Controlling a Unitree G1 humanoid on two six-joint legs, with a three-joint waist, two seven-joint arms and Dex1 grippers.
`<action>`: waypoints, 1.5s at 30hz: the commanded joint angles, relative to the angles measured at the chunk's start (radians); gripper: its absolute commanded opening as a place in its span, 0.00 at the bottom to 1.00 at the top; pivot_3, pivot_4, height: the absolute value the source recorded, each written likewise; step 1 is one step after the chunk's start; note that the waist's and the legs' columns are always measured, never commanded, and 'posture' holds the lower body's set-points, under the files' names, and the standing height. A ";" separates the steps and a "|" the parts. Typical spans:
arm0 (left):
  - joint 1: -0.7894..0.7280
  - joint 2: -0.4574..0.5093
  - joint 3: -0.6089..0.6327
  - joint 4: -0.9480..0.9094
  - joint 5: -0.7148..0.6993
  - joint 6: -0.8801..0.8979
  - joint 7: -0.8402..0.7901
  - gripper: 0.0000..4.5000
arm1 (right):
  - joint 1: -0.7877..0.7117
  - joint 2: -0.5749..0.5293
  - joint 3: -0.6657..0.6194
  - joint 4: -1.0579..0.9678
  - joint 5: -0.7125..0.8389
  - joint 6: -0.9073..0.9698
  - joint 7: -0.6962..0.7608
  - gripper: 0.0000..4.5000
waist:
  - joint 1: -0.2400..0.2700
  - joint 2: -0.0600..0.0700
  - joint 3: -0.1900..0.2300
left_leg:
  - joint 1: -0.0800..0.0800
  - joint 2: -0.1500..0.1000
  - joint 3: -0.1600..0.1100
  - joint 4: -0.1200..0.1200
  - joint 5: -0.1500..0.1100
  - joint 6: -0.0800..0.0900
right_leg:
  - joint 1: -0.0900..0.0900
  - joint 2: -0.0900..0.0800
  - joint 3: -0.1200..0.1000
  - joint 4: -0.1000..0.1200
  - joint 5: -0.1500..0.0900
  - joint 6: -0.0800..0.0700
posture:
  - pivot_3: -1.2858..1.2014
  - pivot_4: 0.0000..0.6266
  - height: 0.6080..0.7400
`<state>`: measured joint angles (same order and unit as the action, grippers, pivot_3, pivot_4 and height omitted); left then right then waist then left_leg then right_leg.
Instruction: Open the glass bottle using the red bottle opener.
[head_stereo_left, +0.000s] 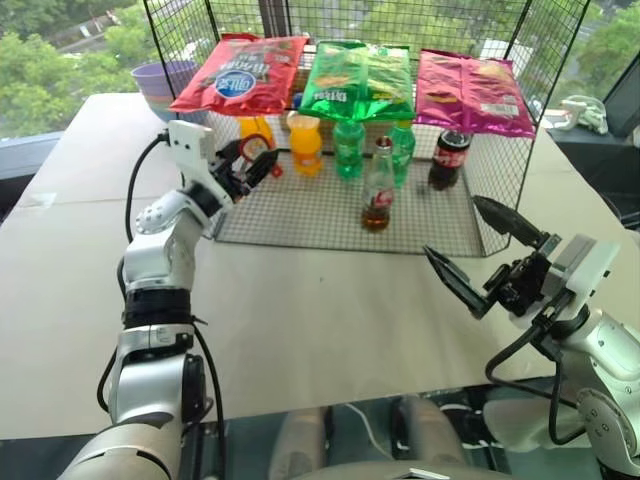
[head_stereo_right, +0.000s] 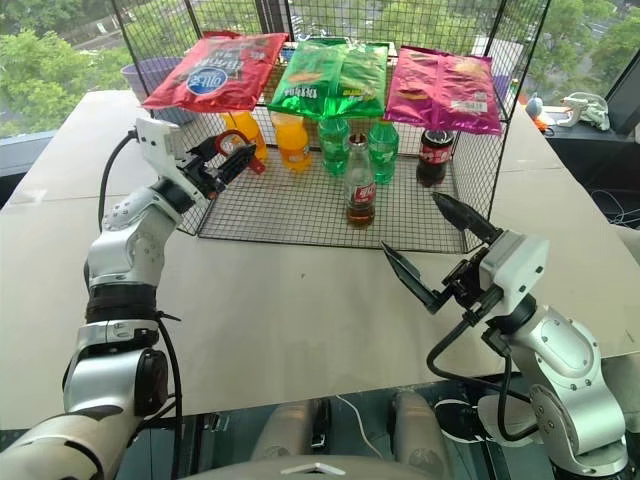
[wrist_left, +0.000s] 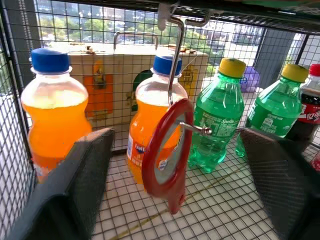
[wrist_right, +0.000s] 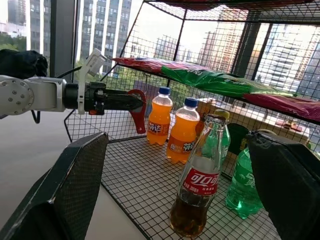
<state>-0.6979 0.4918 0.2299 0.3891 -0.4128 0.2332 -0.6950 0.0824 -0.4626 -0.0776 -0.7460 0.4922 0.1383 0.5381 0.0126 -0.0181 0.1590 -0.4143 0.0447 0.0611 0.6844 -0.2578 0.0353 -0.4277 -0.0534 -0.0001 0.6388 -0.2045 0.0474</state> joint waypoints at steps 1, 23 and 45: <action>-0.025 0.013 0.000 0.000 0.002 -0.028 -0.035 0.53 | 0.002 -0.004 -0.012 -0.059 -0.001 -0.002 -0.014 1.00 | 0.000 0.000 0.000 | 0.000 0.000 0.000 0.000 0.000 0.000 | 0.000 0.000 0.000 0.000 0.000 0.000 | 0.52 0.24 1.00; -0.022 0.076 -0.007 0.005 -0.041 -0.015 -0.288 0.00 | -0.020 -0.033 -0.020 -0.046 -0.095 0.097 -0.104 1.00 | 0.003 -0.001 0.000 | -0.001 0.000 0.000 0.000 0.000 0.000 | 0.000 0.000 0.000 0.000 0.000 -0.001 | 0.52 0.24 1.00; -0.087 0.117 0.081 -0.036 -0.265 0.423 -0.289 0.00 | 0.120 -0.054 -0.006 -0.018 -0.159 0.026 -0.009 1.00 | 0.002 -0.005 0.000 | -0.001 -0.001 -0.001 0.001 0.000 0.000 | 0.000 0.000 -0.001 0.000 0.000 0.002 | 0.52 0.24 1.00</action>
<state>-0.7539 0.5922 0.2952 0.4184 -0.6329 0.6193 -0.9675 0.1970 -0.5226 -0.0742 -0.7609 0.3298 0.1963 0.5192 0.0146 -0.0227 0.1591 -0.4154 0.0442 0.0599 0.6850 -0.2579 0.0355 -0.4276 -0.0538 -0.0008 0.6386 -0.2040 0.0491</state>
